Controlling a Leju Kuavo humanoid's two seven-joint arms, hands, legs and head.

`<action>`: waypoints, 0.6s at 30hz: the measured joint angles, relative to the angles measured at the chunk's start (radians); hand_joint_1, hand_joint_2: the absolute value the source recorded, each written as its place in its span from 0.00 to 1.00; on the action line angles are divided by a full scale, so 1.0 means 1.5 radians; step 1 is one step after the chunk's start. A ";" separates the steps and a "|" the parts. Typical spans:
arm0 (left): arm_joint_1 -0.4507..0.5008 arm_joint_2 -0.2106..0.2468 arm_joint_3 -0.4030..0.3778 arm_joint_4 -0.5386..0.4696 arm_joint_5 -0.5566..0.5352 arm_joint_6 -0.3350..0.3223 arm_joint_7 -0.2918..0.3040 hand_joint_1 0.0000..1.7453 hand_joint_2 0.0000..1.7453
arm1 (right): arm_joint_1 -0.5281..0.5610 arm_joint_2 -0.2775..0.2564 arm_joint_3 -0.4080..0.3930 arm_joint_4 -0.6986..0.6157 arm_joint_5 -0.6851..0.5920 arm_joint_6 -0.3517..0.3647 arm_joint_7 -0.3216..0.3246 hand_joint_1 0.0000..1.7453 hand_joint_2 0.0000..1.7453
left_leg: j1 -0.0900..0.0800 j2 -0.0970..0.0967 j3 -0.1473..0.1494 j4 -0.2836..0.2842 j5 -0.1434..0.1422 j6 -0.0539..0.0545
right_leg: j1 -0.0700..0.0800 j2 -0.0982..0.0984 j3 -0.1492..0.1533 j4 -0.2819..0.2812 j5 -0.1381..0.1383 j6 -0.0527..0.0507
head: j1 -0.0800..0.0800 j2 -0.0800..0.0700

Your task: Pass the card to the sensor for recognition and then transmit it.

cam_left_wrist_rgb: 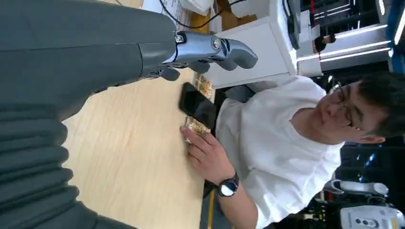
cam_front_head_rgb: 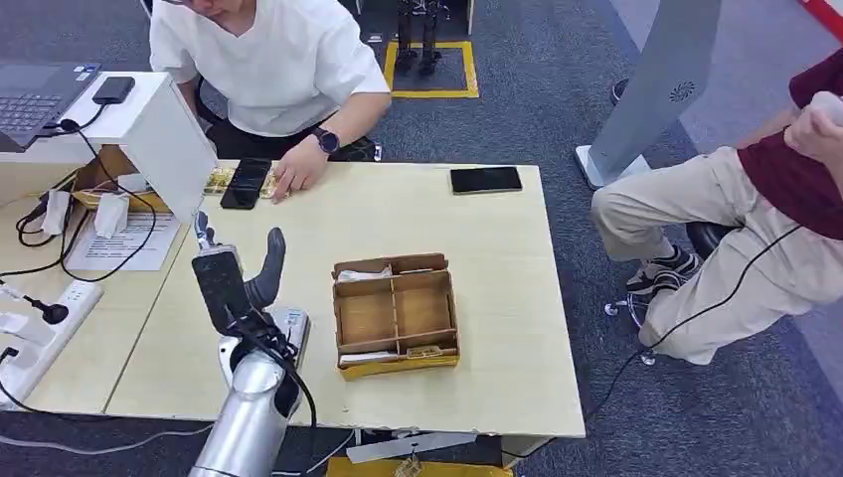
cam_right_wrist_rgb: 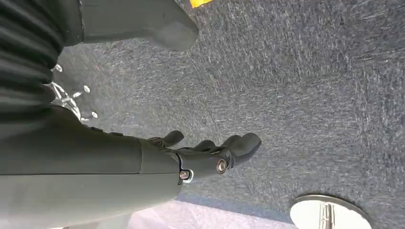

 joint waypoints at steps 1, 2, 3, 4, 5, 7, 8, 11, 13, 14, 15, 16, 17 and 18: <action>0.005 0.002 -0.004 -0.010 0.002 0.001 -0.005 0.00 1.00 | 0.000 0.001 -0.002 -0.001 0.000 0.000 -0.001 0.00 1.00 | 0.000 0.000 0.000 0.000 0.000 0.000 | 0.000 0.000 0.000 0.000 0.000 0.000 | 0.000 0.000; 0.017 0.005 -0.008 -0.029 0.003 0.001 -0.016 0.00 1.00 | 0.001 0.001 -0.005 -0.003 -0.001 0.000 -0.002 0.00 1.00 | 0.000 0.000 0.000 0.000 0.000 0.000 | 0.000 0.000 0.000 0.000 0.000 0.000 | 0.000 0.000; 0.031 0.005 -0.011 -0.048 0.004 0.001 -0.030 0.00 1.00 | 0.003 0.001 -0.007 -0.004 -0.001 0.000 -0.004 0.00 1.00 | 0.000 0.000 0.000 0.000 0.000 0.000 | 0.000 0.000 0.000 0.000 0.000 0.000 | 0.000 0.000; 0.044 0.005 -0.014 -0.073 0.005 0.001 -0.046 0.00 1.00 | 0.004 0.002 -0.010 -0.006 -0.001 0.000 -0.007 0.00 1.00 | 0.000 0.000 0.000 0.000 0.000 0.000 | 0.000 0.000 0.000 0.000 0.000 0.000 | 0.000 0.000; 0.061 0.006 -0.015 -0.097 0.005 0.001 -0.062 0.00 0.00 | 0.005 0.002 -0.012 -0.007 -0.001 0.000 -0.008 0.00 1.00 | 0.000 0.000 0.000 0.000 0.000 0.000 | 0.000 0.000 0.000 0.000 0.000 0.000 | 0.000 0.000; 0.090 0.006 -0.015 -0.141 0.007 0.001 -0.093 0.00 0.00 | 0.007 0.003 -0.017 -0.010 0.001 0.000 -0.008 0.00 1.00 | 0.000 0.000 0.000 0.000 0.000 0.000 | 0.000 0.000 0.000 0.000 0.000 0.000 | 0.000 0.000; 0.107 0.006 -0.015 -0.166 0.017 0.001 -0.114 0.00 0.00 | 0.008 0.004 -0.020 -0.012 0.003 0.000 -0.008 0.00 1.00 | 0.000 0.000 0.000 0.000 0.000 0.000 | 0.000 0.000 0.000 0.000 0.000 0.000 | 0.000 0.000; 0.151 0.005 -0.015 -0.231 0.066 0.001 -0.160 0.00 0.00 | 0.009 0.006 -0.029 -0.018 0.007 0.000 -0.007 0.00 1.00 | 0.000 0.000 0.000 0.000 0.000 0.000 | 0.000 0.000 0.000 0.000 -0.001 0.000 | 0.000 0.000; 0.172 0.007 -0.016 -0.263 0.117 0.001 -0.168 0.00 0.00 | 0.009 0.008 -0.039 -0.024 0.008 0.000 -0.006 0.00 1.00 | 0.000 0.000 0.000 0.000 0.000 0.000 | 0.000 0.000 0.000 0.000 -0.001 0.000 | 0.000 0.000; 0.183 0.008 -0.019 -0.277 0.131 0.001 -0.173 0.00 1.00 | 0.009 0.010 -0.044 -0.027 0.010 0.000 -0.006 0.00 1.00 | 0.000 0.000 0.000 0.000 0.000 0.000 | 0.000 0.000 0.000 0.000 -0.001 0.000 | 0.000 0.000; 0.191 0.008 -0.021 -0.292 0.138 0.001 -0.177 0.00 1.00 | 0.010 0.011 -0.048 -0.030 0.010 0.000 -0.006 0.00 1.00 | 0.000 0.000 0.000 0.000 0.000 0.000 | 0.000 0.000 0.000 0.000 -0.001 0.000 | 0.000 0.000; 0.197 0.008 -0.023 -0.301 0.143 0.001 -0.182 0.00 1.00 | 0.010 0.012 -0.051 -0.031 0.013 0.000 -0.006 0.00 1.00 | 0.000 0.000 0.000 0.000 0.000 0.000 | 0.000 0.000 0.000 0.000 0.000 0.000 | 0.000 0.000; 0.204 0.008 -0.025 -0.313 0.148 0.001 -0.191 0.00 1.00 | 0.010 0.013 -0.055 -0.034 0.016 0.000 -0.006 0.00 1.00 | 0.000 0.000 0.000 0.000 0.000 0.000 | 0.000 0.000 0.000 0.000 0.000 0.000 | 0.000 0.000; 0.211 0.008 -0.028 -0.324 0.153 0.001 -0.199 0.00 1.00 | 0.010 0.013 -0.058 -0.036 0.021 -0.001 -0.006 0.00 1.00 | 0.000 0.000 0.000 0.000 0.000 0.000 | 0.000 0.000 0.000 0.000 0.000 0.000 | 0.000 0.000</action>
